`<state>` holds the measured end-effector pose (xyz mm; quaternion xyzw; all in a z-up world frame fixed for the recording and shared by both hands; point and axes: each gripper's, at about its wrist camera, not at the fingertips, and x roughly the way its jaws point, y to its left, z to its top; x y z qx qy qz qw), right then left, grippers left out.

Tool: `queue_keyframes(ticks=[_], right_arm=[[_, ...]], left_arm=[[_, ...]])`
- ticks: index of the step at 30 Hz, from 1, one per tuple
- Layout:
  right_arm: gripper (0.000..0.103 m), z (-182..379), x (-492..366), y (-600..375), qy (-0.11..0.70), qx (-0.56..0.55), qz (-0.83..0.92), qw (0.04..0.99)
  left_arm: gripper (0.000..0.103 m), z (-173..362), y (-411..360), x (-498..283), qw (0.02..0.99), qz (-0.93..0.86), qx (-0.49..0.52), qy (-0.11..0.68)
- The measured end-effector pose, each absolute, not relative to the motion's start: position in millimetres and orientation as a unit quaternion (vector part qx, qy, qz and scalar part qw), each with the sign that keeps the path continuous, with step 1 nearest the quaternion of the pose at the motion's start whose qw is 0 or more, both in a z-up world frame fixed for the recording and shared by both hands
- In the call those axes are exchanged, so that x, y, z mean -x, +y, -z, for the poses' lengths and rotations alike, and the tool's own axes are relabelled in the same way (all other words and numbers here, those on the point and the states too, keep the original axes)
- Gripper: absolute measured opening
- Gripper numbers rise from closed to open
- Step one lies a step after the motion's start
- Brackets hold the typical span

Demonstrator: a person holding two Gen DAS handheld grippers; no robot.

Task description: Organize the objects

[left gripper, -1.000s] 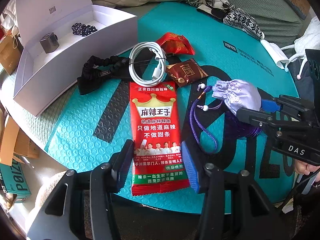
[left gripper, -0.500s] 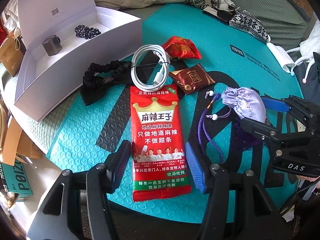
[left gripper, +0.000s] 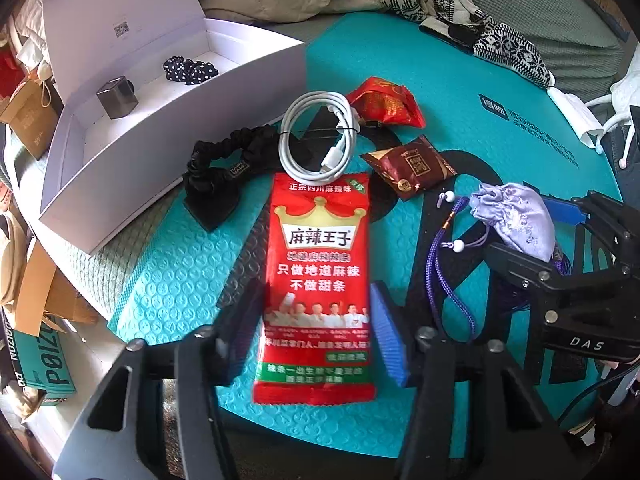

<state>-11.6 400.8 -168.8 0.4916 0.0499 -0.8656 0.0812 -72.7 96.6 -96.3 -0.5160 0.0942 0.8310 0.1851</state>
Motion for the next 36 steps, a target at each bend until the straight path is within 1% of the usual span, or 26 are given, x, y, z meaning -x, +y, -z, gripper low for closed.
queue_keyframes(ticks=[1,4,11,18,26,36], right_arm=[[0.053,168,12,402,0.048,-0.492,0.866,0.081],[0.050,165,11,404,0.034,-0.494,0.864,0.088],[0.050,152,6,403,0.029,-0.485,0.868,0.098],[0.050,132,1,395,0.033,-0.468,0.876,0.113],[0.050,110,-7,376,0.050,-0.445,0.883,0.138],[0.050,96,-11,338,0.079,-0.423,0.883,0.188]], left_arm=[[0.047,96,96,74,0.185,-0.830,0.518,0.091],[0.045,95,95,74,0.190,-0.828,0.520,0.090],[0.044,87,91,68,0.208,-0.822,0.527,0.056],[0.044,65,90,55,0.210,-0.833,0.510,0.048],[0.044,35,69,42,0.196,-0.851,0.485,0.038],[0.044,15,31,24,0.162,-0.867,0.471,0.019]])
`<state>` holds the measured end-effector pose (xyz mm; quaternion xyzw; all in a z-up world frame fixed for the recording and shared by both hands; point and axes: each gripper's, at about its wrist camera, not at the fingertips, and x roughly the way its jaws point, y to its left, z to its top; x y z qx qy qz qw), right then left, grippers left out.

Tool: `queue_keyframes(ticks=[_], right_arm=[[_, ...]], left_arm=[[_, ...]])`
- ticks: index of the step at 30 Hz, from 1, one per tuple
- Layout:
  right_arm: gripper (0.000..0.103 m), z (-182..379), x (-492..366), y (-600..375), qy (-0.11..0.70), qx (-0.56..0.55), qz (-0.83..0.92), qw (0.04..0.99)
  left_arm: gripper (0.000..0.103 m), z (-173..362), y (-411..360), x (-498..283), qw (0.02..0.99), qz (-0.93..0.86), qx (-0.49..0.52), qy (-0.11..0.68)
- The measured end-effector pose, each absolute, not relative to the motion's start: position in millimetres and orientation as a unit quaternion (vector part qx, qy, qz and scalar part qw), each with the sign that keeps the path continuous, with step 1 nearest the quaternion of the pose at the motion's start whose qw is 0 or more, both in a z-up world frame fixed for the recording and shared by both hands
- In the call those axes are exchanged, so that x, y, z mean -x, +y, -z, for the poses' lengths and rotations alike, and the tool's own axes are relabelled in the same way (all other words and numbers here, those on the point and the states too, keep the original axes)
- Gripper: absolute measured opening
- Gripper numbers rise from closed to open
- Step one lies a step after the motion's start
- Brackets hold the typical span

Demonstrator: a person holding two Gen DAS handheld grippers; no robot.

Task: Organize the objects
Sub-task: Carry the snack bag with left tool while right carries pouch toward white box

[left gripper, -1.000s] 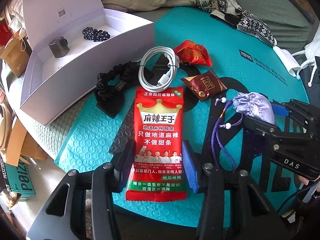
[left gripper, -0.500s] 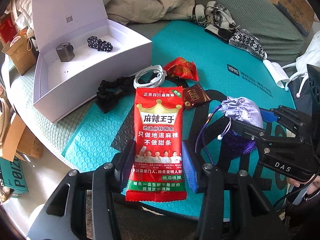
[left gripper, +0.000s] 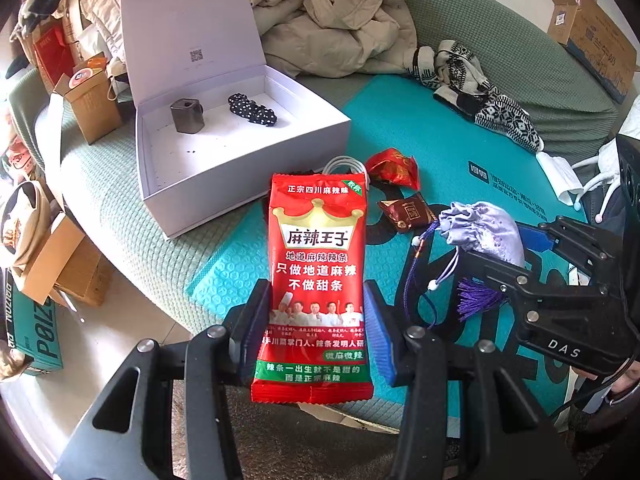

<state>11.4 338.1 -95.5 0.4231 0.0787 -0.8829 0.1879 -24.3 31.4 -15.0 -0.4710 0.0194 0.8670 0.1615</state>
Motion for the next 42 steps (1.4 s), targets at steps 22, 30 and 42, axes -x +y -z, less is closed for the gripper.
queue_keyframes(ticks=[22,30,42], right_arm=[[0.050,82,-8,263,0.111,-0.401,0.866,0.277],[0.050,70,20,254,0.112,-0.385,0.877,0.264],[0.050,61,75,260,0.086,-0.376,0.893,0.230]], left_arm=[[0.044,0,-54,-8,0.084,-0.884,0.460,-0.023],[0.044,-11,-62,34,0.101,-0.885,0.454,-0.019],[0.044,-18,-55,120,0.126,-0.881,0.457,0.015]])
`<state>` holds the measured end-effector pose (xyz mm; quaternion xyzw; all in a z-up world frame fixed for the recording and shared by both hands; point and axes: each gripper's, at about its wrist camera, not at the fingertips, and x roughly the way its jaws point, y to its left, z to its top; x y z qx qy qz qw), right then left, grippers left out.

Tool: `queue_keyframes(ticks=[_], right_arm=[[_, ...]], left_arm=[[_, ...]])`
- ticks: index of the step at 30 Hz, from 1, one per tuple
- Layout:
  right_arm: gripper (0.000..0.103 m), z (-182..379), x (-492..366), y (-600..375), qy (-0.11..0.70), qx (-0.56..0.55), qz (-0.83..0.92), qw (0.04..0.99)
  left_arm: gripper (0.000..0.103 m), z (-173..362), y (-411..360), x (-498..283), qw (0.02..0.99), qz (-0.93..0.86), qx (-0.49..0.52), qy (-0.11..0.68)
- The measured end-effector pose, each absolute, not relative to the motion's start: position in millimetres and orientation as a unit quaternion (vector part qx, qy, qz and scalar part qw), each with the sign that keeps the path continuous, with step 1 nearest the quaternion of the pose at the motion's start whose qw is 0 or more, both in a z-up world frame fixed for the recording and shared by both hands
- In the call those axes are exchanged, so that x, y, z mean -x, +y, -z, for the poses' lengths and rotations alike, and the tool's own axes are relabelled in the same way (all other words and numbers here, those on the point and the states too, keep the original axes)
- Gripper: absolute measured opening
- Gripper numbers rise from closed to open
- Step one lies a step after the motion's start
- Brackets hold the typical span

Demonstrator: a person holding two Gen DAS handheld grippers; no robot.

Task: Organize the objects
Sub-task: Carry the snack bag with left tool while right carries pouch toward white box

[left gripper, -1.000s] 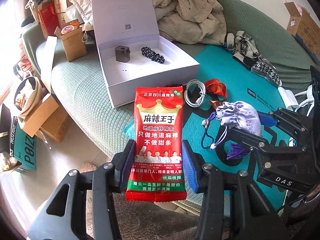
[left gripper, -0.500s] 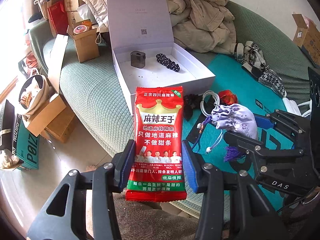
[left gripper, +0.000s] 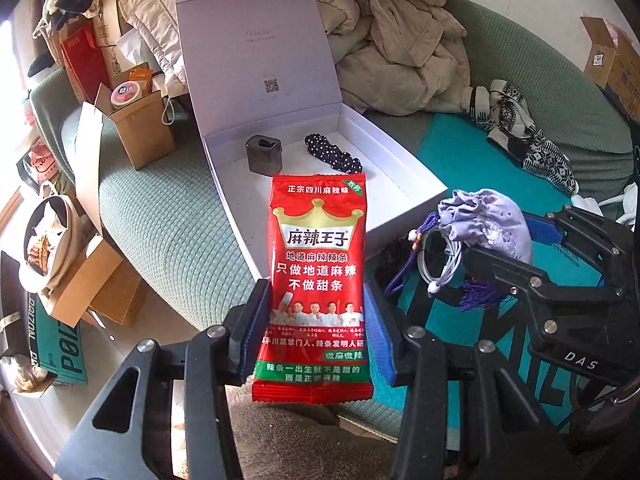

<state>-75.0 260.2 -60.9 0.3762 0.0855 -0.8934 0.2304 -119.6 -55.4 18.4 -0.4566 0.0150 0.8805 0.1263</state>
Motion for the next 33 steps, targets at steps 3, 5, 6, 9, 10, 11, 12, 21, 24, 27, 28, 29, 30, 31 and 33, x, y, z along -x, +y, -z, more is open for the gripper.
queue_keyframes(ticks=[3,5,6,9,10,11,12,21,24,27,28,29,30,31,33], right_arm=[[0.050,60,90,260,0.082,-0.374,0.895,0.227],[0.050,59,101,259,0.082,-0.372,0.896,0.229],[0.050,60,107,258,0.082,-0.372,0.895,0.231],[0.050,63,125,256,0.087,-0.372,0.895,0.229],[0.050,63,130,255,0.087,-0.372,0.896,0.228],[0.050,63,135,255,0.086,-0.371,0.896,0.227],[0.050,63,141,254,0.084,-0.371,0.896,0.228],[0.050,70,189,239,0.079,-0.374,0.894,0.235],[0.050,74,203,233,0.077,-0.375,0.893,0.237],[0.050,78,216,227,0.079,-0.375,0.892,0.240],[0.050,79,220,226,0.080,-0.374,0.892,0.241],[0.050,79,225,223,0.081,-0.374,0.892,0.241],[0.050,80,229,222,0.082,-0.374,0.891,0.243],[0.050,81,233,219,0.084,-0.374,0.891,0.243],[0.050,83,241,215,0.087,-0.373,0.891,0.242]], left_arm=[[0.044,-23,-54,140,0.135,-0.881,0.453,0.023],[0.044,-26,-52,153,0.138,-0.881,0.451,0.029],[0.044,-27,-52,160,0.139,-0.882,0.449,0.031],[0.044,-30,-51,181,0.142,-0.883,0.446,0.033],[0.044,-29,-51,187,0.143,-0.882,0.447,0.032],[0.044,-28,-51,193,0.144,-0.882,0.448,0.033],[0.044,-27,-50,199,0.144,-0.881,0.450,0.033],[0.044,-15,-49,251,0.151,-0.876,0.457,0.036],[0.044,-10,-53,269,0.150,-0.874,0.461,0.034],[0.044,-6,-56,285,0.147,-0.874,0.463,0.037],[0.044,-5,-57,290,0.145,-0.874,0.463,0.037],[0.044,-3,-59,296,0.144,-0.874,0.464,0.036],[0.044,-2,-61,301,0.143,-0.873,0.464,0.036],[0.044,0,-62,306,0.142,-0.873,0.465,0.036],[0.044,2,-64,314,0.143,-0.873,0.464,0.037]])
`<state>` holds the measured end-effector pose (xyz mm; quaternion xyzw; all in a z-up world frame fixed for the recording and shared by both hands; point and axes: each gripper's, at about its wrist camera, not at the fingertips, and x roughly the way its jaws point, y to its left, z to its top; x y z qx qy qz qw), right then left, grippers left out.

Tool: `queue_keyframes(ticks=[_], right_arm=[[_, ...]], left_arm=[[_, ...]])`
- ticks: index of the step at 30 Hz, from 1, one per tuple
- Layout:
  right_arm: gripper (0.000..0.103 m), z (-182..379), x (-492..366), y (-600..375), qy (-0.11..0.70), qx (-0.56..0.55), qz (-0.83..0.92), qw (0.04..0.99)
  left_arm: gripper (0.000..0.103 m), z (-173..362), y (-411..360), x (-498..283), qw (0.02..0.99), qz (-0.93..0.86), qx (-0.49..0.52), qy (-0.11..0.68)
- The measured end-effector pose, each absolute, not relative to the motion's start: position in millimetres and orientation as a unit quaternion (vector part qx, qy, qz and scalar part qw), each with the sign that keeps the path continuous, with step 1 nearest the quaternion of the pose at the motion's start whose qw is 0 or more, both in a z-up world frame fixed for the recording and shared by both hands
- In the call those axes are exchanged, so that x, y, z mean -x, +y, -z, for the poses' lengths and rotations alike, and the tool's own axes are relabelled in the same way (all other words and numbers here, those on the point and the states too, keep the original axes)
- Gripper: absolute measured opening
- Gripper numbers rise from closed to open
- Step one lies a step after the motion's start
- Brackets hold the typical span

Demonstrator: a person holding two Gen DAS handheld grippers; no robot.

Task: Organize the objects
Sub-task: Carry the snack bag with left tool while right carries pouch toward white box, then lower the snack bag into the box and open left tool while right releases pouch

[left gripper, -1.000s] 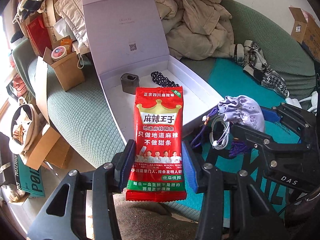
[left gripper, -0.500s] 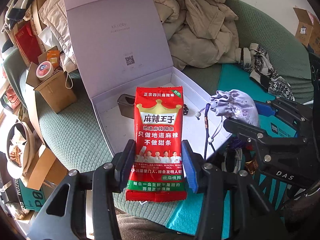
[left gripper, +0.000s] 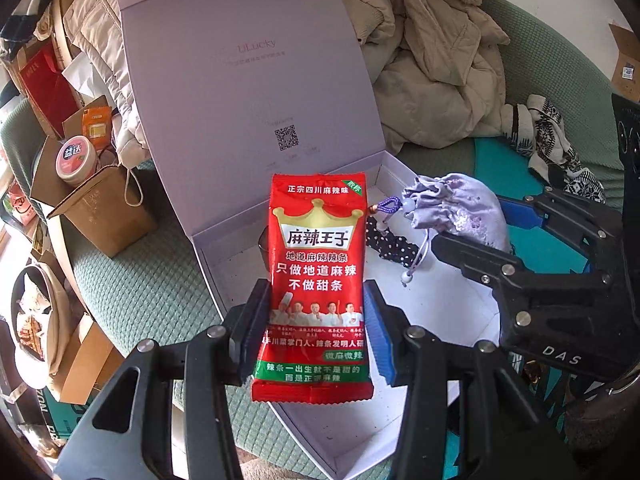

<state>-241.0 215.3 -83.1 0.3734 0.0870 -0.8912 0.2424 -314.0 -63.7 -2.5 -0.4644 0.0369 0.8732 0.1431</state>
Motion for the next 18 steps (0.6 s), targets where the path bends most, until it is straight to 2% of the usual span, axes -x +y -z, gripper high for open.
queue_keyframes(ticks=[18], right_arm=[[0.050,113,290,194,0.096,-0.393,0.883,0.238]], left_arm=[[0.044,42,-55,371,0.165,-0.864,0.472,0.061]])
